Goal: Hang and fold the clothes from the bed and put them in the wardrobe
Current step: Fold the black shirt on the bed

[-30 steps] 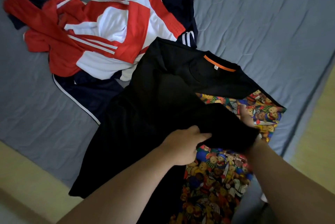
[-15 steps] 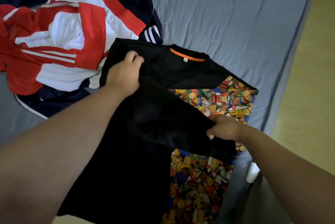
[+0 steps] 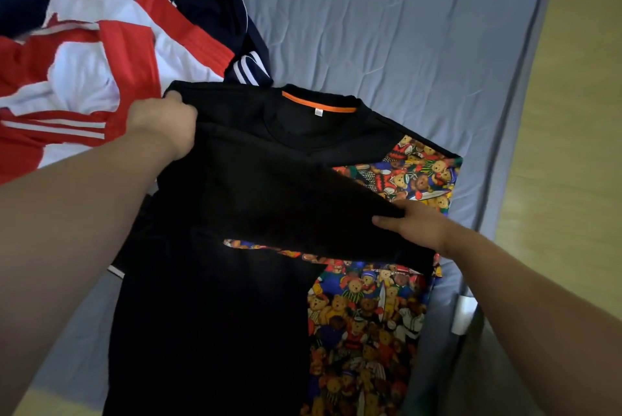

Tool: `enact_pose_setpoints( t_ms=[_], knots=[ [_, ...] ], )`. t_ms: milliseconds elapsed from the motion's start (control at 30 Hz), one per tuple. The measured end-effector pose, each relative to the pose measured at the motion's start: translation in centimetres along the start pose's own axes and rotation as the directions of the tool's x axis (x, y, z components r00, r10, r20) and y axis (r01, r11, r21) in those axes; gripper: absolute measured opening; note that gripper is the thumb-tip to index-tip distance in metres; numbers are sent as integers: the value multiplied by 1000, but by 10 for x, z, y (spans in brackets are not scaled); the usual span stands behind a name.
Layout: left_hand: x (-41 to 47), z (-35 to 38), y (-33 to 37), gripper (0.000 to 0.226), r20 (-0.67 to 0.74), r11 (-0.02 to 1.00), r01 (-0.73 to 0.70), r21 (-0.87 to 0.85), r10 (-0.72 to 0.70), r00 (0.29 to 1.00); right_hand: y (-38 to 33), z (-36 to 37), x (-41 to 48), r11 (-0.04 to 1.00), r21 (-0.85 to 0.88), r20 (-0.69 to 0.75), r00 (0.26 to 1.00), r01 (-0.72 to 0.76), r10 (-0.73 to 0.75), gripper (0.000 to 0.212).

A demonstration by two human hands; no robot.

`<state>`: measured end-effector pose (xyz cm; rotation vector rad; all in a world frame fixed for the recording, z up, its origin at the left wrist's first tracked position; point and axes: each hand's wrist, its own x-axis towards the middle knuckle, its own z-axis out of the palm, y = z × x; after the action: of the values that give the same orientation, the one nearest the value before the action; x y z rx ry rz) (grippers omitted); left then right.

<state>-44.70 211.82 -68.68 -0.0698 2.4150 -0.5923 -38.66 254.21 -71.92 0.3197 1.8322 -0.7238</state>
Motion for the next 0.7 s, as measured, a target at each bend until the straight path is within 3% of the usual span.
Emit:
enact_pose_setpoints(
  t_ms=[67,167,233,300,333,400,500,567,700],
  knots=[
    [2,2,-6,29,-44,995,53,-82,-57,997,8,1,6,987,-157,-105,994,16,-33,50],
    [2,0,-5,32,-87,994,56,-97,-64,994,9,2,11,891,-443,-216,976,-101,4,59],
    [0,-4,-1,37,-98,989,68,-129,-81,992,1,1,11,817,-547,-288,957,-183,21,68],
    [-1,-9,3,48,-130,985,69,-156,-90,987,-9,-1,15,751,-625,-355,935,-212,-31,90],
    [-1,-11,4,56,-140,985,63,-161,-86,986,-15,-3,17,738,-644,-353,934,-201,-53,102],
    [0,-15,5,70,-163,990,40,-139,-63,985,-30,-10,23,828,-543,-330,942,-137,-60,116],
    [5,-17,4,77,-261,999,20,-34,-28,965,-47,-27,36,941,-335,-439,893,-58,-101,105],
    [11,-17,4,82,-276,999,3,-48,-16,961,-52,-38,46,904,-416,-516,844,-100,-144,95],
    [26,-23,13,80,-147,990,-41,-136,21,989,-55,-54,61,780,-595,-383,921,-194,-64,100]
  ],
)
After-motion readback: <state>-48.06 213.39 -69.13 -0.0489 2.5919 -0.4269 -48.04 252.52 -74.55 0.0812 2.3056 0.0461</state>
